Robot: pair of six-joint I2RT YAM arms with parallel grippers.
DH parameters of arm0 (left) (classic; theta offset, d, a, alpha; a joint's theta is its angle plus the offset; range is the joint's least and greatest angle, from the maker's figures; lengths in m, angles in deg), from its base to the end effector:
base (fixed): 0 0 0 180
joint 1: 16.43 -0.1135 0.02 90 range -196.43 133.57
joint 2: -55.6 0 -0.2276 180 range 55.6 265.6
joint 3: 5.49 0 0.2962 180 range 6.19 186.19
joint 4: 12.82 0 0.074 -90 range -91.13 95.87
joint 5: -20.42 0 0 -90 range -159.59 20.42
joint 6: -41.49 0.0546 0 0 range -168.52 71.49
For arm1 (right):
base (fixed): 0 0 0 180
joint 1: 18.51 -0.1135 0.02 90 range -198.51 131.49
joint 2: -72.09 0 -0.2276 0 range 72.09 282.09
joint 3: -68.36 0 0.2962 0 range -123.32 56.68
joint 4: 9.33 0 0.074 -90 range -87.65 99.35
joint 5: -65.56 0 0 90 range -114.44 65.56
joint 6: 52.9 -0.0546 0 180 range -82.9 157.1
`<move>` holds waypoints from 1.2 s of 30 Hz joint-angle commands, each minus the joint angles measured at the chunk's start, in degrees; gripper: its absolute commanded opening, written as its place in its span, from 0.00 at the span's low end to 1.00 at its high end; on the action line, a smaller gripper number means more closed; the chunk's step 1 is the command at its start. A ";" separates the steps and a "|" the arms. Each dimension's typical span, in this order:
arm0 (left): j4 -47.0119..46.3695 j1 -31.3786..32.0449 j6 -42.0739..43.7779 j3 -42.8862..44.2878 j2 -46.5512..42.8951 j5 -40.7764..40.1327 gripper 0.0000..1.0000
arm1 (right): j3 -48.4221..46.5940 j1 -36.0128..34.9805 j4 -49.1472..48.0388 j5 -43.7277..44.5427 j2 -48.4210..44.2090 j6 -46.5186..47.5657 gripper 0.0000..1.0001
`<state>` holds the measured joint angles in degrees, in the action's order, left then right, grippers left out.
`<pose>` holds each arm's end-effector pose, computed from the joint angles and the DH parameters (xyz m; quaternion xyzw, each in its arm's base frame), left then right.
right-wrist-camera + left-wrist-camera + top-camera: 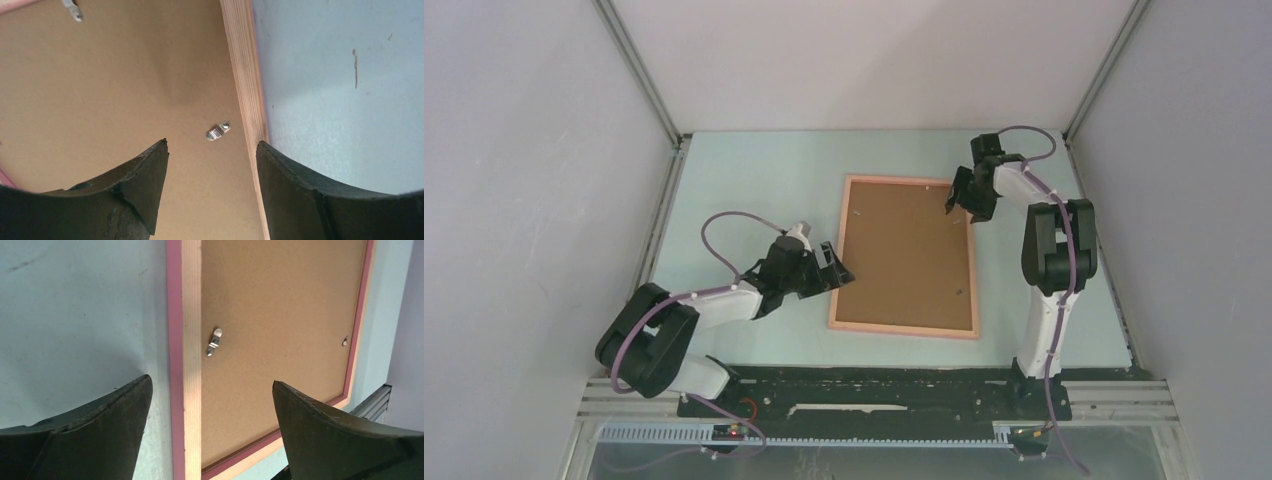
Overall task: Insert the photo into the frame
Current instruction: Adjust the photo frame at the center of the board, then install the photo frame at the center of the board.
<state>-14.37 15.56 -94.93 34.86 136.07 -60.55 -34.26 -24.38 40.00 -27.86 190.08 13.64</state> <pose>0.2574 -0.1709 0.0673 -0.0789 0.8953 -0.3284 0.2903 0.4646 0.0510 0.1198 0.1427 0.9648 0.0836 0.2044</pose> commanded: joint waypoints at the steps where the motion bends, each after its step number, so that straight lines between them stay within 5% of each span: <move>1: 2.77 -1.93 4.05 2.73 -2.34 -1.41 0.99 | -0.21 -0.75 2.72 5.90 -0.87 2.65 0.74; 17: -4.66 -5.86 3.28 1.37 2.29 -0.06 1.00 | -3.18 -1.27 5.07 6.15 4.39 2.94 0.65; 28: -5.25 -5.71 3.08 1.40 3.43 0.64 1.00 | -2.18 -2.00 5.36 6.74 3.60 3.20 0.32; 34: -5.55 -5.70 3.03 1.23 3.51 0.82 1.00 | -1.41 -1.39 4.54 7.44 2.69 4.52 0.00; 36: -5.58 -5.69 2.91 1.09 3.41 0.81 1.00 | -1.37 -1.26 4.35 7.54 2.41 4.87 0.00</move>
<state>-19.35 9.77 -92.04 34.95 138.98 -60.13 -36.16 -25.25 45.16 -20.17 193.32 20.35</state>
